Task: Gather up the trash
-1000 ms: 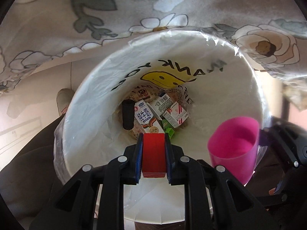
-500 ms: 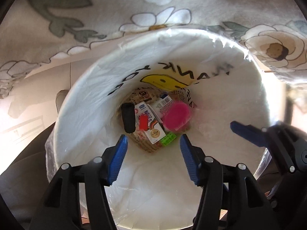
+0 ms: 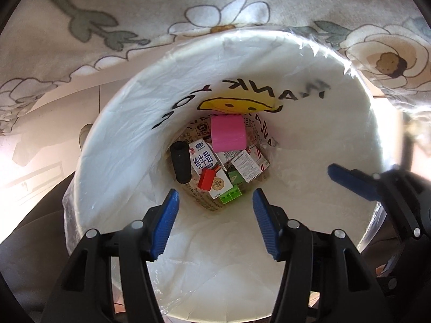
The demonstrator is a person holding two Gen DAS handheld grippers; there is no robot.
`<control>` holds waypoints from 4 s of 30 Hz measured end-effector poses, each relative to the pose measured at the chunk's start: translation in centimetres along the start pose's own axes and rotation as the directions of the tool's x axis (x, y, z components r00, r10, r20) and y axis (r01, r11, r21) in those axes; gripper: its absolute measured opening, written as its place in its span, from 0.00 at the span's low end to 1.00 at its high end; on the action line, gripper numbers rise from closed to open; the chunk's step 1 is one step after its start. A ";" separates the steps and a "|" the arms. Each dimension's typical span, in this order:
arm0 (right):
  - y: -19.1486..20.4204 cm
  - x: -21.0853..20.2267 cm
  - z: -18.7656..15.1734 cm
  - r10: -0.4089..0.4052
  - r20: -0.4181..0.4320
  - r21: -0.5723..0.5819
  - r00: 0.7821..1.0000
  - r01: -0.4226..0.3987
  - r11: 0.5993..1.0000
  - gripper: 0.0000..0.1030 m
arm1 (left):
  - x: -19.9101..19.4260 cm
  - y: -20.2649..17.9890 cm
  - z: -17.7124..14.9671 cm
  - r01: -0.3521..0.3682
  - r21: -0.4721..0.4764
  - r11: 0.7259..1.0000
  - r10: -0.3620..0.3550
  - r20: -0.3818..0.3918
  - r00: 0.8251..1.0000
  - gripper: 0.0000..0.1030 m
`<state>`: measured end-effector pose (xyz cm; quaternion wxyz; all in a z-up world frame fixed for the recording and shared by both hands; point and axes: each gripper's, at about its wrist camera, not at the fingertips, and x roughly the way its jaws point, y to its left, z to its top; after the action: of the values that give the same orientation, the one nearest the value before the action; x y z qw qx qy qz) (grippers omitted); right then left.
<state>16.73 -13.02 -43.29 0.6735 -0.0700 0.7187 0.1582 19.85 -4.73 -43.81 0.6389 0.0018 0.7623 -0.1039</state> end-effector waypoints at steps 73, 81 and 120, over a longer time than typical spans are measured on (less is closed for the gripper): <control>9.7 -42.5 -23.8 -0.246 0.772 0.146 0.586 0.214 0.966 0.83 | -39.2 -7.4 -28.6 -0.269 0.151 0.951 0.033 0.817 0.576 0.91; 9.7 -42.2 -23.8 -0.245 0.766 0.147 0.594 0.209 0.967 0.83 | -39.0 -7.3 -28.4 -0.261 0.151 0.953 0.032 0.809 0.587 0.91; 9.4 -41.7 -23.6 -0.236 0.755 0.146 0.611 0.194 0.970 0.83 | -38.7 -7.0 -28.1 -0.272 0.156 0.949 0.041 0.799 0.600 0.91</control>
<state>-5.05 -16.41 0.23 0.9298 -0.0653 0.3546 0.0733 -1.33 -2.01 -0.46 0.9083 0.1078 0.3804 -0.1368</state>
